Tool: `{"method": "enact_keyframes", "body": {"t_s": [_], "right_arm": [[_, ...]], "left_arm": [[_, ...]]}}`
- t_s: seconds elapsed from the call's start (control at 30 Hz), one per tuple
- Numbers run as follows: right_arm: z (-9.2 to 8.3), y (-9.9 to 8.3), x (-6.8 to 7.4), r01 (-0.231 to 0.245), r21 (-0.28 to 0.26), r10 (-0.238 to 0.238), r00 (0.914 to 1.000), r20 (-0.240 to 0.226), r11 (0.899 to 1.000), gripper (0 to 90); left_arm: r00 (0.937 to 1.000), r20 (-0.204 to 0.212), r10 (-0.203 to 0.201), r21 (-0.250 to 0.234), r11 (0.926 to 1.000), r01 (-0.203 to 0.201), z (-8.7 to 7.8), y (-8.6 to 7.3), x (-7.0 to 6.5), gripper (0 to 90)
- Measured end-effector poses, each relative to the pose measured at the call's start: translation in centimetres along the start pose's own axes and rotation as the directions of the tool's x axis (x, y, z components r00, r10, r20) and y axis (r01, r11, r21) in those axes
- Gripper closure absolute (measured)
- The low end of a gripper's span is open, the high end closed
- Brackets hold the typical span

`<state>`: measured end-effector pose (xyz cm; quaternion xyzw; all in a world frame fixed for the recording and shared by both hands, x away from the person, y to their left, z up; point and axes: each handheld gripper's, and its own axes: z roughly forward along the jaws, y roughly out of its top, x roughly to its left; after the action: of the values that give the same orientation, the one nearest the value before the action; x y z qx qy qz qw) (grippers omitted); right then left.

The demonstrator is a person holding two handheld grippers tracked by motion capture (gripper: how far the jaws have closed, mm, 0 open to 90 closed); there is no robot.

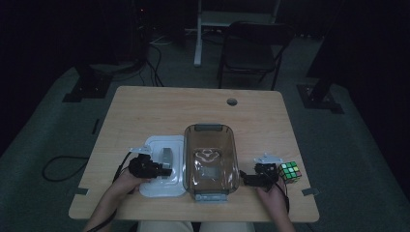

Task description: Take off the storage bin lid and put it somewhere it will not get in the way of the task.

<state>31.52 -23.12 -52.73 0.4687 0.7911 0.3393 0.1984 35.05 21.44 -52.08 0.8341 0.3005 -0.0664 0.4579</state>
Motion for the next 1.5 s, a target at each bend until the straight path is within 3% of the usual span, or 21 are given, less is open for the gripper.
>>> {"method": "enact_keyframes", "body": {"t_s": [0.27,0.33,0.43,0.5,0.57,0.67,0.77,0.9,1.03,1.1,1.27,1.37,1.5], "right_arm": [[0.0,0.0,0.0,0.0,0.0,0.0,1.0,0.0,1.0,12.7],[0.0,0.0,0.0,0.0,0.0,0.0,1.0,0.0,1.0,12.7],[0.0,0.0,0.0,-0.001,0.0,0.001,1.0,0.0,1.0,12.7],[0.0,0.0,0.0,-0.001,0.0,0.001,1.0,0.0,1.0,12.7],[0.0,0.0,0.0,-0.002,0.0,0.002,1.0,0.001,1.0,12.8],[0.1,0.1,0.0,-0.006,0.0,0.006,1.0,0.005,1.0,12.8],[0.1,0.1,0.0,-0.006,0.0,0.006,1.0,0.005,1.0,12.9],[0.1,0.1,0.0,-0.006,0.0,0.006,1.0,0.005,1.0,12.9],[0.1,0.1,0.0,-0.006,0.0,0.006,1.0,0.005,1.0,12.9],[0.1,0.1,0.0,-0.005,0.0,0.005,1.0,0.005,1.0,12.9],[0.1,0.1,0.0,-0.005,0.0,0.005,1.0,0.006,1.0,12.9],[0.1,0.1,0.0,-0.005,0.0,0.005,1.0,0.006,1.0,12.9],[0.1,0.1,0.0,-0.005,0.0,0.005,1.0,0.006,1.0,12.9]], "left_arm": [[0.9988,-0.044,0.019,0.0,0.9998,-0.019,-0.2,0.1,-0.3,60.9],[0.9986,-0.052,0.012,-0.014,0.9998,-0.013,-0.4,0.1,-0.3,54.0],[0.997,-0.078,-0.003,-0.038,0.9993,0.0,-0.9,0.2,-0.2,51.7],[0.9951,-0.098,-0.012,-0.058,0.9983,0.006,-1.3,0.2,-0.1,43.5],[0.9955,-0.091,-0.023,-0.083,0.9964,0.016,-1.6,0.1,0.0,43.4],[0.9917,-0.122,-0.043,-0.096,0.9949,0.031,-1.8,0.0,0.0,39.1],[0.9862,-0.164,-0.02,-0.102,0.9948,0.004,-2.2,0.3,-0.4,31.2],[0.977,-0.213,-0.012,-0.129,0.9915,-0.016,-2.7,0.6,-1.0,28.5],[0.9562,-0.292,0.017,-0.086,0.9953,-0.044,-2.8,0.8,-1.6,19.4],[0.9476,-0.319,0.025,-0.083,0.9951,-0.054,-2.8,0.7,-1.8,19.3],[0.9353,-0.354,-0.012,-0.105,0.9941,-0.027,-3.3,0.3,-1.8,14.7],[0.931,-0.363,-0.037,-0.111,0.9938,-0.004,-3.9,-0.2,-1.6,3.4],[0.9194,-0.388,-0.063,-0.122,0.9924,0.016,-4.7,-0.8,-1.7,2.5]]}}
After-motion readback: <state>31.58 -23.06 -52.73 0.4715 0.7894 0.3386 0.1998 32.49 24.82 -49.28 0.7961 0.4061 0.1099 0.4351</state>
